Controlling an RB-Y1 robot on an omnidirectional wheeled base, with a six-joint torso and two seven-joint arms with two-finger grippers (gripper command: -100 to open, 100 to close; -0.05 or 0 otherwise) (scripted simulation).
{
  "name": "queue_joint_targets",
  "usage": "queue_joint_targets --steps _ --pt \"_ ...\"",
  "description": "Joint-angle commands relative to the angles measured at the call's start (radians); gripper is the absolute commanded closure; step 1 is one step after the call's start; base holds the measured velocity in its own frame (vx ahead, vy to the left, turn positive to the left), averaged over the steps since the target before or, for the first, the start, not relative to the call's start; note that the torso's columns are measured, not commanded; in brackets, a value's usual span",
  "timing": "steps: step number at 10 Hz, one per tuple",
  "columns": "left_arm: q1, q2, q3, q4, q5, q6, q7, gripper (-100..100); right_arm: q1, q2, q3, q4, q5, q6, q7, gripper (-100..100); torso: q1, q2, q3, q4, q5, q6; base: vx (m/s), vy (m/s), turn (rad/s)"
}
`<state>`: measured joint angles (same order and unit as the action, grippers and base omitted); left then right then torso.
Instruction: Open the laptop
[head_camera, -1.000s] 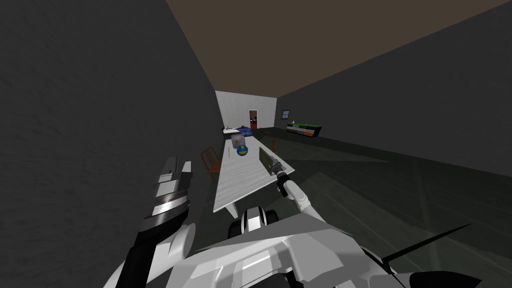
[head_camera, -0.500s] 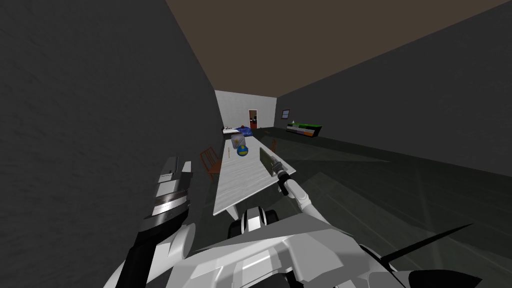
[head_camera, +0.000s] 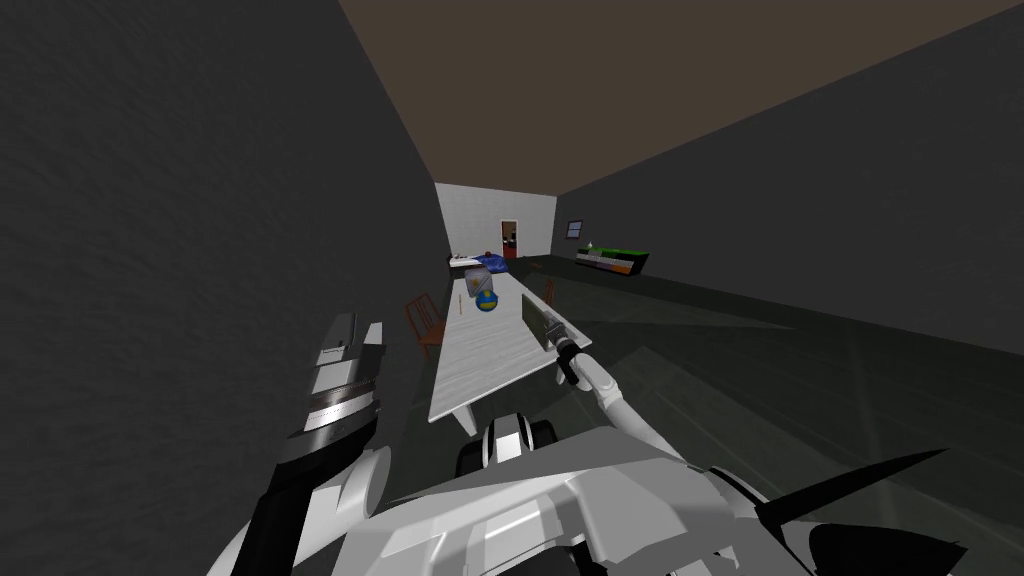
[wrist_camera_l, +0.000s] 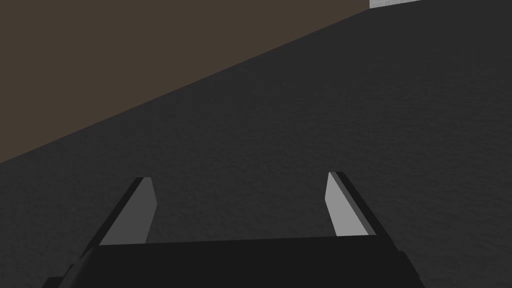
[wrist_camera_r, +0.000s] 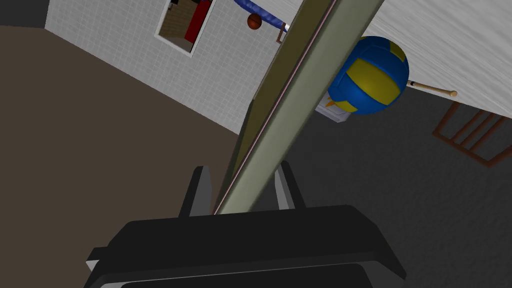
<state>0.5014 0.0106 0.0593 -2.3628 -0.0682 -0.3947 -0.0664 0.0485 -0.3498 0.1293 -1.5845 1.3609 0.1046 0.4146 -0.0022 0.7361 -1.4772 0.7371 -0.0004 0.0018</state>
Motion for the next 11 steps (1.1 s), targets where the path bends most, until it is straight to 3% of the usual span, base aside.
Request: queue_joint_targets --steps 1,11 --pt "0.0 0.0 0.0 0.0 0.0 0.0 0.0 0 -0.02 -0.02 -0.006 0.028 -0.05 0.0 -0.023 100 0.0 0.0 0.0 -0.001 0.0 0.0 -0.024 -0.021 0.028" --pt "0.0 0.0 0.0 0.0 0.0 0.0 0.0 0 -0.111 -0.129 0.006 0.139 -0.263 0.006 -0.122 100 -0.001 -0.001 -0.001 -0.001 -0.001 0.001 -0.023 -0.021 0.03"
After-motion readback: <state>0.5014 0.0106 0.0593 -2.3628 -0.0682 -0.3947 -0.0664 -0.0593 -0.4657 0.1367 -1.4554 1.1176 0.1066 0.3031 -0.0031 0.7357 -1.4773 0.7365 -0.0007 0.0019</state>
